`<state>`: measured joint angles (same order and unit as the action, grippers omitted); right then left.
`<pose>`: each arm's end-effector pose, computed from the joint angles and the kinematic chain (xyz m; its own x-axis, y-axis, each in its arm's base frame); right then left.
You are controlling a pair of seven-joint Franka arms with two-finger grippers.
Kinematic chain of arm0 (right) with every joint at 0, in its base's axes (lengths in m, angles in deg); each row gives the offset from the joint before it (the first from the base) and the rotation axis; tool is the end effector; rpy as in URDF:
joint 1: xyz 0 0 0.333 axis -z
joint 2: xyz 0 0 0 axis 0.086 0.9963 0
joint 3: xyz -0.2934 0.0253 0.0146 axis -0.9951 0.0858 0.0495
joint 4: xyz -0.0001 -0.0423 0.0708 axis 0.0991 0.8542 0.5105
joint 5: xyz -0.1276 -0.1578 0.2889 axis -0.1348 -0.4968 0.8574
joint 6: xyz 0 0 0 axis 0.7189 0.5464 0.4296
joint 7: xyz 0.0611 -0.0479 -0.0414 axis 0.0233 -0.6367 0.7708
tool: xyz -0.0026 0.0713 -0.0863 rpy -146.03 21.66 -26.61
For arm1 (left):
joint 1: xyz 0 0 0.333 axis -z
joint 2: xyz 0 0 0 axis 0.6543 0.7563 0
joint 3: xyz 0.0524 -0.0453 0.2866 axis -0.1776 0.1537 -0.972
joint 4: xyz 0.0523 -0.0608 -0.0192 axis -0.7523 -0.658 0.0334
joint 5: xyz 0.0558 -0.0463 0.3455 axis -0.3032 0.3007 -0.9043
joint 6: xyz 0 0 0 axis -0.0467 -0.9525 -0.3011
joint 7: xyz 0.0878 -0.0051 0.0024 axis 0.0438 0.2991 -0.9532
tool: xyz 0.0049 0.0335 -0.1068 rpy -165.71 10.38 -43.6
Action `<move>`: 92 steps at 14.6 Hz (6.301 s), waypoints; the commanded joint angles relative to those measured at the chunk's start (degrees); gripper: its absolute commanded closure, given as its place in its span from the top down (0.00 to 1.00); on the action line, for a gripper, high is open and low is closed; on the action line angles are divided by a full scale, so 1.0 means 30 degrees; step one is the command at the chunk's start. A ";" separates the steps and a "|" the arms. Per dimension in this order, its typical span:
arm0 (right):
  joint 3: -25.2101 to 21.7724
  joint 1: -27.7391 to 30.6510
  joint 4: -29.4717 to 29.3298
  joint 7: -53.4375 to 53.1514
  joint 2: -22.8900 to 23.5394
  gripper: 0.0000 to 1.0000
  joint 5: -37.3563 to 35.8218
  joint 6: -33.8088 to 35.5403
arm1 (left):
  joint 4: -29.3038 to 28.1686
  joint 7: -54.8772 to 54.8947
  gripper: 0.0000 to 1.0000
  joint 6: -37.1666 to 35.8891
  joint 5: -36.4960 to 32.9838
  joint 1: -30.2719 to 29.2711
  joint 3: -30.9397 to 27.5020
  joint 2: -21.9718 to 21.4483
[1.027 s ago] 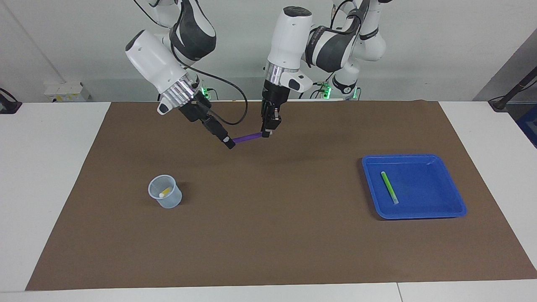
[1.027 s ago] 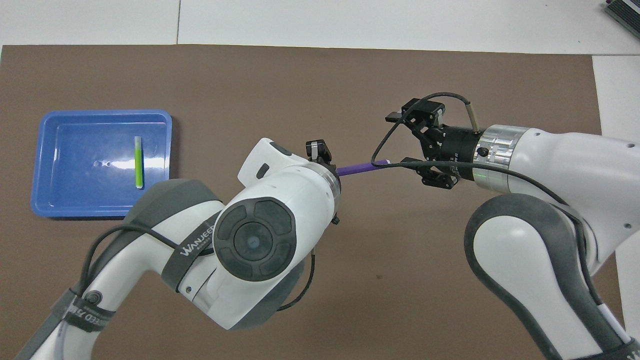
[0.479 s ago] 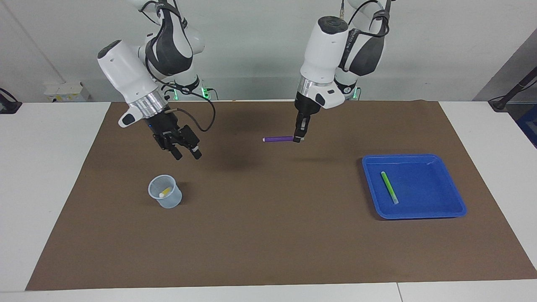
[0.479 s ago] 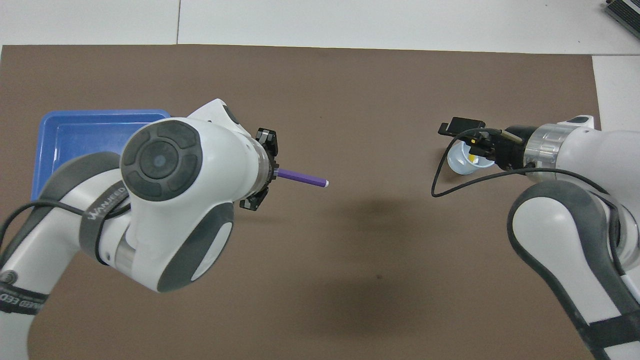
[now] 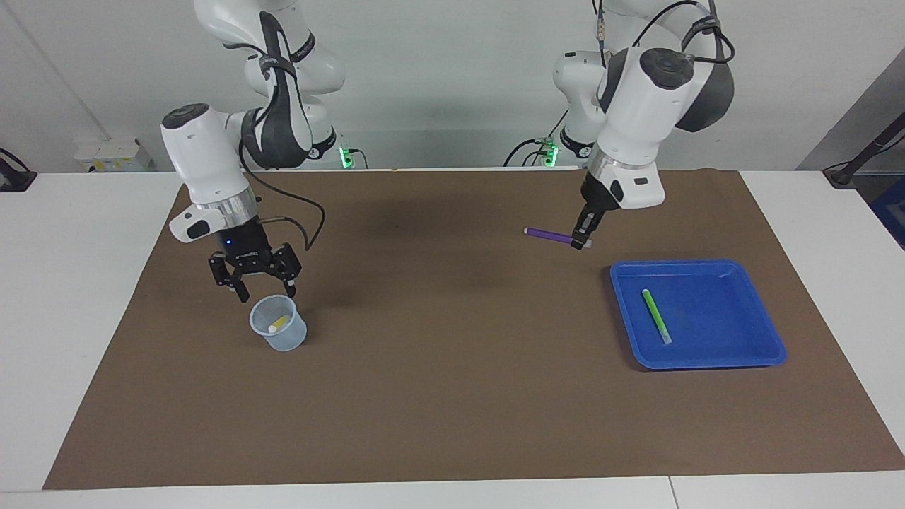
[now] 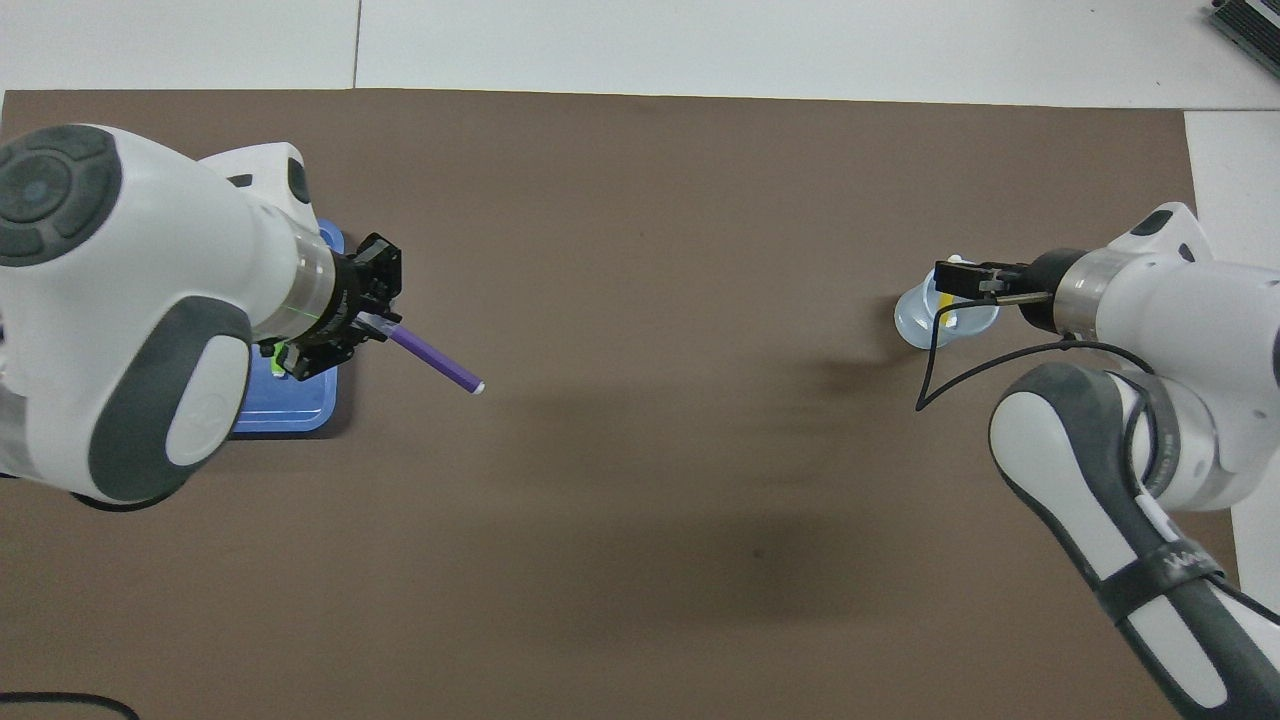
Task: Right arm passes pens to left for tray arrangement
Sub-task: 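Carry the purple pen to the tray with the left gripper, then lower the purple pen into the tray and open the left gripper, then raise the left gripper toward center while the right gripper grasps the yellow pen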
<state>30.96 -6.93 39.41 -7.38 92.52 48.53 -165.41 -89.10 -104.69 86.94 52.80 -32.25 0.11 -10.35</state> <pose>0.5602 0.0182 0.4138 0.9041 -0.0010 0.4274 0.0331 -0.9968 -0.0724 0.5211 -0.1620 0.5123 0.6839 0.7287 -0.0356 0.7289 -0.6802 0.0775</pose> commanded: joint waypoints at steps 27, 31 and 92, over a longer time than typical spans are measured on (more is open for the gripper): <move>0.0276 0.0169 0.0151 0.1470 0.1530 0.00 -0.1063 -0.3877 | 0.2339 1.9778 0.00 0.4858 -0.5521 -0.6589 -0.0157 0.8358; 0.0306 0.0344 -0.0376 0.1412 0.0182 0.00 -0.1033 -0.1766 | 0.0225 1.9749 0.00 0.6855 -0.5640 -0.6767 -0.0274 0.7890; 0.0892 0.0755 -0.4246 -0.6342 -0.0874 0.00 0.5751 0.5819 | 0.0428 -2.6792 1.00 1.0016 0.4761 0.6561 0.0107 0.1355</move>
<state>33.30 -5.53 27.83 -20.27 89.37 60.16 -151.52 -87.57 -177.74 113.49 67.49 -14.15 1.46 -6.16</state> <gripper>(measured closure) 0.833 0.000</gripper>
